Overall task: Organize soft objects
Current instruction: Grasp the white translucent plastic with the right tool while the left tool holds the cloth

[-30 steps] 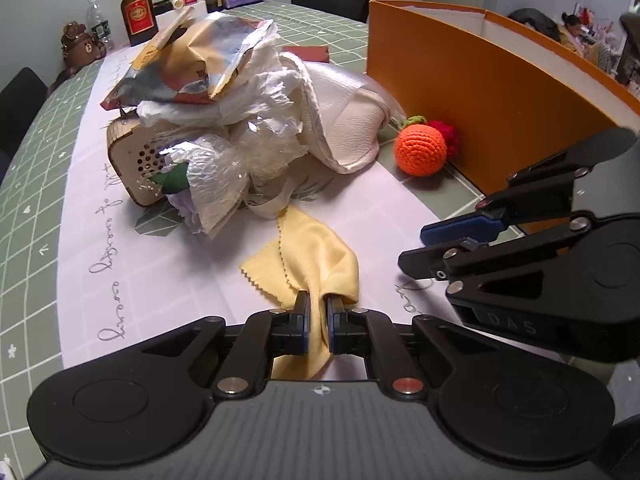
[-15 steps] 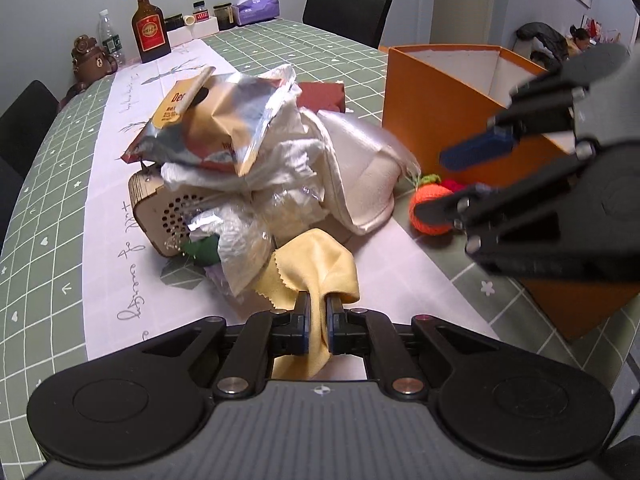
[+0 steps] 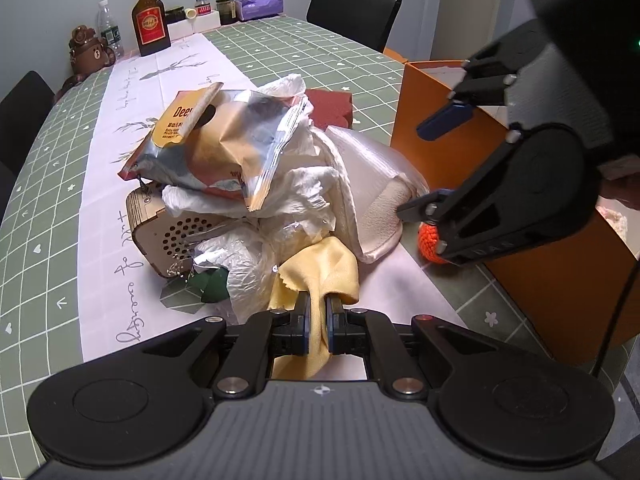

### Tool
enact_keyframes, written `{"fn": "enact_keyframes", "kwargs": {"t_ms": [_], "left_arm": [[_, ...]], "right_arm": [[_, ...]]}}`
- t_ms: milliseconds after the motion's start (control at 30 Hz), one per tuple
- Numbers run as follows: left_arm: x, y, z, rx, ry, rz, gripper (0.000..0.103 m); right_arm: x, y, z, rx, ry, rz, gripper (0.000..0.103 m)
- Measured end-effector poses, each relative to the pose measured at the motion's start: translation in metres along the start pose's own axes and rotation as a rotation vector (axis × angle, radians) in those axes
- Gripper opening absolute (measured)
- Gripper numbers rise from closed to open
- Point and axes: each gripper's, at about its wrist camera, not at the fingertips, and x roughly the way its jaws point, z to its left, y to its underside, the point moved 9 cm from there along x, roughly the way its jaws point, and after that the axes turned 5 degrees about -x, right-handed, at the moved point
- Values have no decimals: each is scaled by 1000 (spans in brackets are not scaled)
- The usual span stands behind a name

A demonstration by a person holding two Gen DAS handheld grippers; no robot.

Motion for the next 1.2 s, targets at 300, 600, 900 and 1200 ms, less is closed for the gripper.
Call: {"fn": "enact_keyframes", "kwargs": {"t_ms": [300,600,900,1200], "left_arm": [[1,-2,2,-11,-3,14,8],[-10,0,-3,-5,-19,0,8],[-43,2,-16,19,-54,-66,8],[-74,2,-33,46,-86,-130,8]], "right_arm": [[23,-10,-8,5,-20,10,6],[-18,-16,-13,29,22,-60,0],[-72,-15,-3,20,63,-128,0],[-112,0,13,-9,79,-160,0]]}}
